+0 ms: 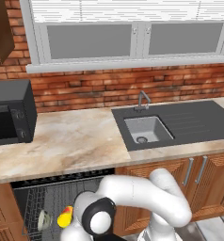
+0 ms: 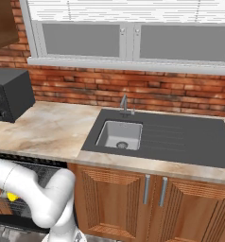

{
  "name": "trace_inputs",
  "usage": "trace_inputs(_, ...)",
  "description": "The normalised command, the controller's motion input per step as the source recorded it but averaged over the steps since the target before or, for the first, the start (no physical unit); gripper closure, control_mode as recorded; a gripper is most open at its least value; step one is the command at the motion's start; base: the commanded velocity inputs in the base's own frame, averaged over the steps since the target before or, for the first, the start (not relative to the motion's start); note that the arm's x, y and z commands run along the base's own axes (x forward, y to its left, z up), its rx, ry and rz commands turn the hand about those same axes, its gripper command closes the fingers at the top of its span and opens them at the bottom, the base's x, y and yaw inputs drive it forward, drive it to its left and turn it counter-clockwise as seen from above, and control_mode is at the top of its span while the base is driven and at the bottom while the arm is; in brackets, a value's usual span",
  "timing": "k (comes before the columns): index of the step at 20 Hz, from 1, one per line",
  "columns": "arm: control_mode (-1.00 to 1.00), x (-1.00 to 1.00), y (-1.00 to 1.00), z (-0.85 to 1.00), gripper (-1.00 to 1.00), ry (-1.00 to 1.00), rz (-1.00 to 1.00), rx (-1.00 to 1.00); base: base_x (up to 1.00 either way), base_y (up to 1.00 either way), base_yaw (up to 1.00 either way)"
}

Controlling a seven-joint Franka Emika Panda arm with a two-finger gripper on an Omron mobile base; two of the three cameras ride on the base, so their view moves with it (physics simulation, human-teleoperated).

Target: Pick up the cup and bowl from the counter, place them in the dishwasher, and close the dishwasher door.

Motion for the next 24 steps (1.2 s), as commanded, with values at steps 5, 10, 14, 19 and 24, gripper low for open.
trace_inputs(5,-1.00,0.29,0.11,-0.50,-1.00,-0.01,0.00,0.32,0.00,0.00,0.00)
trace_inputs(10,-1.00,0.32,0.29,-0.92,-1.00,0.00,0.00,0.22,0.00,0.00,0.00)
trace_inputs(14,-1.00,0.16,0.64,-1.00,-1.00,0.00,0.01,0.12,0.00,0.00,0.00)
trace_inputs(19,-1.00,0.20,0.69,-1.00,-1.00,0.00,0.01,0.06,0.00,0.00,0.00)
trace_inputs(24,-1.00,0.45,0.33,-0.95,-1.00,0.00,0.00,0.02,0.00,0.00,0.00)
